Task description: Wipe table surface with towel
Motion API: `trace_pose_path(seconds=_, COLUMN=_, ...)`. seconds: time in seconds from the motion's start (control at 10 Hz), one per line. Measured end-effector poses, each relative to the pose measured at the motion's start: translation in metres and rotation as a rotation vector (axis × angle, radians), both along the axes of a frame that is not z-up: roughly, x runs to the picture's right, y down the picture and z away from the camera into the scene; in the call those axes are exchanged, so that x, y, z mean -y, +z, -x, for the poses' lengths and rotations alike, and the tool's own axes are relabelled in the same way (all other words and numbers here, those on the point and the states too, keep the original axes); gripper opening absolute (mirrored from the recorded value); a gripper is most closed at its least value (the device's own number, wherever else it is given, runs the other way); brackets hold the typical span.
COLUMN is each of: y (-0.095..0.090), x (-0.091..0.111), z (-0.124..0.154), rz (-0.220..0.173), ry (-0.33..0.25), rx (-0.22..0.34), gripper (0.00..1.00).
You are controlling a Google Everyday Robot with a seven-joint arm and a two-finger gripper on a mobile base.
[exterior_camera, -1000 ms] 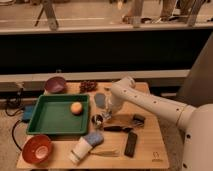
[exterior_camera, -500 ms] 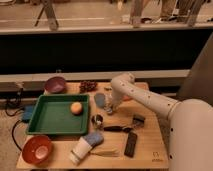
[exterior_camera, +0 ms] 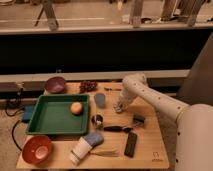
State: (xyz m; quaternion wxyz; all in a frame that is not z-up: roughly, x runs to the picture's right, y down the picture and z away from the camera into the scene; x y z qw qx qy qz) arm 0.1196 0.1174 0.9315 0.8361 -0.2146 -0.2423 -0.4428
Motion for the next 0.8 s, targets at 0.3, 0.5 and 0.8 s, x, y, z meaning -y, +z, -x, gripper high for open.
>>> trace_pose_path(seconds=0.3, y=-0.016, x=-0.016, z=-0.034, rz=-0.003, ry=0.039, rx=-0.037, gripper=0.00)
trace_pose_path(seconds=0.5, y=-0.030, x=-0.028, z=-0.037, rz=-0.007, ry=0.036, rx=-0.037, gripper=0.00)
trace_pose_path(seconds=0.8, y=-0.058, x=-0.043, z=-0.030, rz=-0.031, ry=0.014, rx=-0.008, gripper=0.00)
